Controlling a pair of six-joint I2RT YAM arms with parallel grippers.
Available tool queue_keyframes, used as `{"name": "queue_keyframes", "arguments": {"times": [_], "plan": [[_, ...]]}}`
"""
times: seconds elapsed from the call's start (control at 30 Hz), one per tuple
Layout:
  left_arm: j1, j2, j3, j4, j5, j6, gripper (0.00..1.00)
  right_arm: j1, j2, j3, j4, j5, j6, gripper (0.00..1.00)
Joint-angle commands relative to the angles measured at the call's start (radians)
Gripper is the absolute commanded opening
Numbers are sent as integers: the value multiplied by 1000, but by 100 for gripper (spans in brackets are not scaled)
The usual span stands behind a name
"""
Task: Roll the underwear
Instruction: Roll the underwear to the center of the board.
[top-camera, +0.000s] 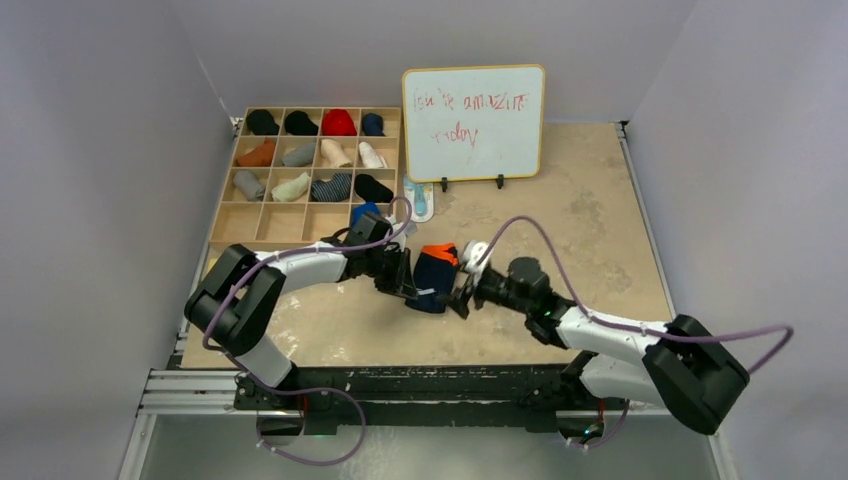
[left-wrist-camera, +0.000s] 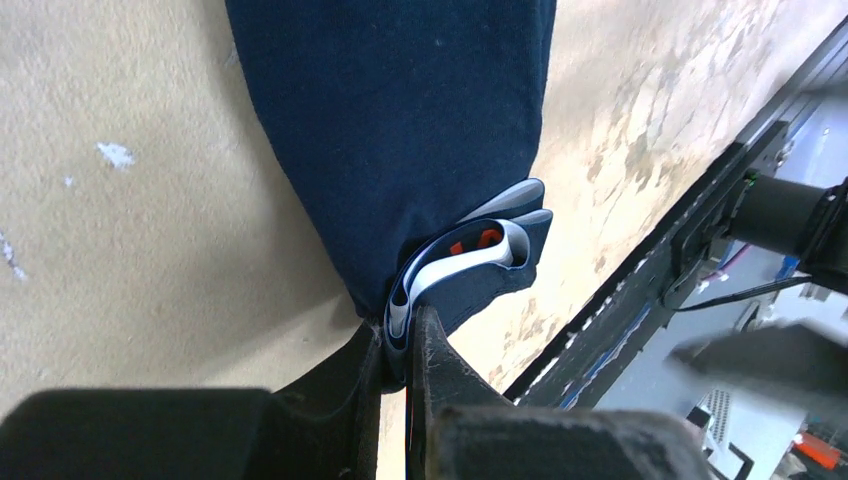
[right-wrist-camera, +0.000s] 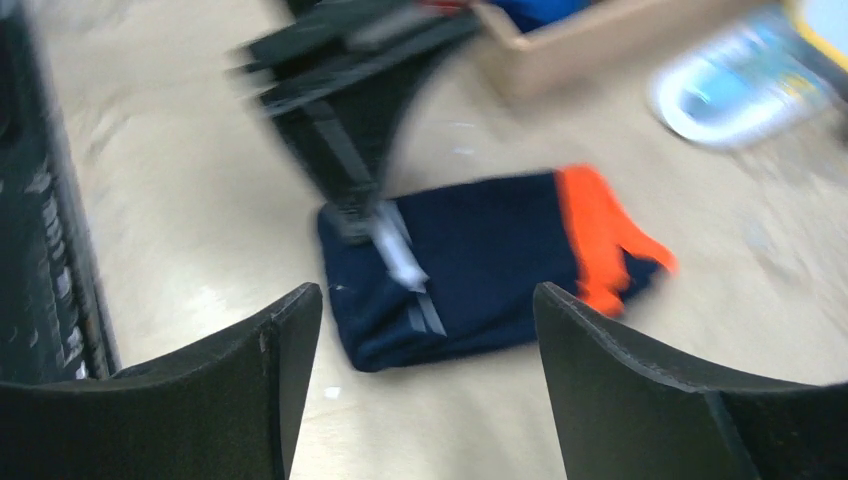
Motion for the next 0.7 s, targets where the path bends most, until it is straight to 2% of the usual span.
{"name": "queue_keyframes", "arguments": {"times": [0.0, 0.1, 0.27, 0.43, 0.53, 0.67], "plan": [[1, -42, 31, -85, -18, 65, 0, 256, 60, -12, 81, 123, -475, 74], [2, -46, 29, -86, -12, 66, 0, 363, 130, 3, 82, 232, -619, 64], [2, -48, 32, -95, 1, 81, 0, 436, 223, 27, 104, 290, -794, 62], [5, -44, 39, -104, 9, 95, 0, 465, 306, 48, 137, 302, -845, 60], [5, -46, 40, -106, 13, 99, 0, 472, 349, 75, 116, 334, -844, 55], [6, -49, 38, -115, 15, 110, 0, 473, 380, 71, 150, 444, -819, 52]]}}
